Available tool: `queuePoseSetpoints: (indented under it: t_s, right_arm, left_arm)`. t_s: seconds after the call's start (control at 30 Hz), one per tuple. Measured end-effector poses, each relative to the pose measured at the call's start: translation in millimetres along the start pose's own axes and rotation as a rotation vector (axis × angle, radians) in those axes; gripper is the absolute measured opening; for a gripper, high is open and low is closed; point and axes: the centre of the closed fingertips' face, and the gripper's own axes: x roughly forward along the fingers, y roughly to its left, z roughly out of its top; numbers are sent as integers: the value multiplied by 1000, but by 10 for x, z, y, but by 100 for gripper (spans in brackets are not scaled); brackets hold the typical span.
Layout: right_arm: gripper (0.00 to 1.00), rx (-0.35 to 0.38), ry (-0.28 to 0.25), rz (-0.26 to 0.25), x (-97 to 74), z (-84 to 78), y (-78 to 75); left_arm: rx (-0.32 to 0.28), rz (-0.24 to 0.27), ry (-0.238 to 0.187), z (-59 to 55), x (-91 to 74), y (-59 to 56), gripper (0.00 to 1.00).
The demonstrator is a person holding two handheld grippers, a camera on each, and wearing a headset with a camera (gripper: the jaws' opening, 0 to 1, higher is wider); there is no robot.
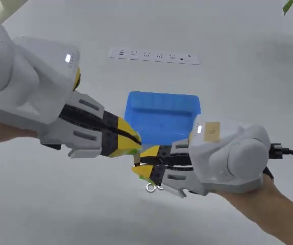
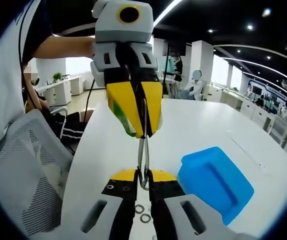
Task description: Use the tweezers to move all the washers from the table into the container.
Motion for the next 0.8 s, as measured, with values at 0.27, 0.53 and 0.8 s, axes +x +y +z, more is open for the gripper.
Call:
queuePoseSetpoints:
  t_s: [0.27, 0.53, 0.8]
  right_arm:
    - [9, -34, -24, -55, -176, 187, -245]
    - [9, -70, -36, -84, -243, 297, -463]
    - [9, -98, -28, -112, -237, 322, -753]
  left_arm:
    - [35, 31, -67, 303, -37, 158, 6]
    - [55, 52, -103, 447, -41, 307, 6]
    - [79, 65, -112, 522, 14, 521, 6]
